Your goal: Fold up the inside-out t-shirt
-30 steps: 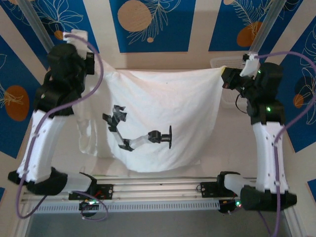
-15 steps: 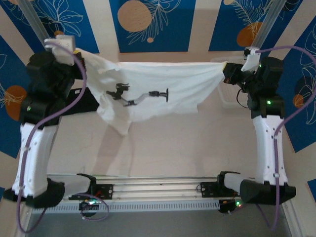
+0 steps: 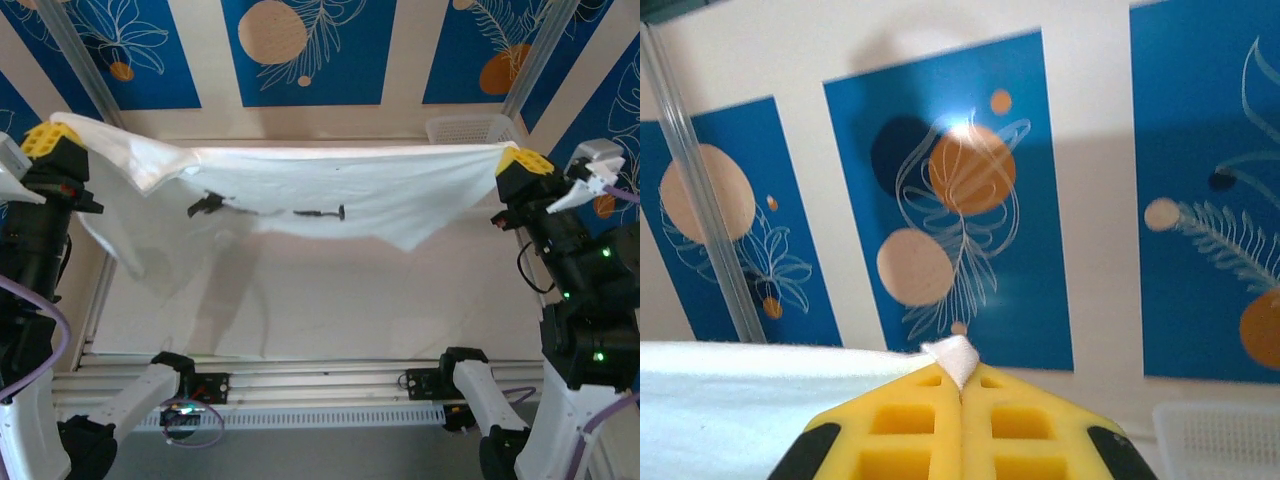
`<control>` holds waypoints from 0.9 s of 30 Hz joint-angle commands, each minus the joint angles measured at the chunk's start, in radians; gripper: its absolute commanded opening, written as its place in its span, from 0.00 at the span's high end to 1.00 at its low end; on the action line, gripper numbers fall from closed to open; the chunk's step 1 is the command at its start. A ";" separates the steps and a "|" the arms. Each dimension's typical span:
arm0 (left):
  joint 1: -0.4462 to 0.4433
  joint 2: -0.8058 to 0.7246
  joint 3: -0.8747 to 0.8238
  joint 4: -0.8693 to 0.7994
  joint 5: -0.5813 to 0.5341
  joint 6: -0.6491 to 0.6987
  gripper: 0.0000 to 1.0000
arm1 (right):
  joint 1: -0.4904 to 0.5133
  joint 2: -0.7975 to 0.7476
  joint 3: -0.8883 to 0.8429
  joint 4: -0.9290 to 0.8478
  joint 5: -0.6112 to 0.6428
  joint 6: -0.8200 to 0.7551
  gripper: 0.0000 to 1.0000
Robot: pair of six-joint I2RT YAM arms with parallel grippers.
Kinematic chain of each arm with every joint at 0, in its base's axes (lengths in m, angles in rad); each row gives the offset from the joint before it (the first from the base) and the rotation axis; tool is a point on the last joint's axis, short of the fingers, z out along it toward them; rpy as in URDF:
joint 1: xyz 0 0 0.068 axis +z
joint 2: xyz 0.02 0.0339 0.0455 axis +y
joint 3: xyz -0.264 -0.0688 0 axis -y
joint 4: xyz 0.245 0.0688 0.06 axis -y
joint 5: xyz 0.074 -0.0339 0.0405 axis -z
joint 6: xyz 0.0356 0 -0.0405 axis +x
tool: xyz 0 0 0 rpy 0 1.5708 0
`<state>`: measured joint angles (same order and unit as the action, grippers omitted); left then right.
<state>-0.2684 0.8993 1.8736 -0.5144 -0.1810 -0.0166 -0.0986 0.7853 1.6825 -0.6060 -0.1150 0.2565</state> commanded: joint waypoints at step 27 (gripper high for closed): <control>0.163 1.520 0.754 -0.176 0.146 -0.199 0.29 | 0.135 1.388 0.401 0.040 0.252 -0.027 0.61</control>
<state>-0.1089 2.5416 2.5942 -0.5777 -0.0959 -0.1555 0.0265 2.2932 2.0430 -0.4637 0.1032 0.2256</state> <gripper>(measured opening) 0.702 0.379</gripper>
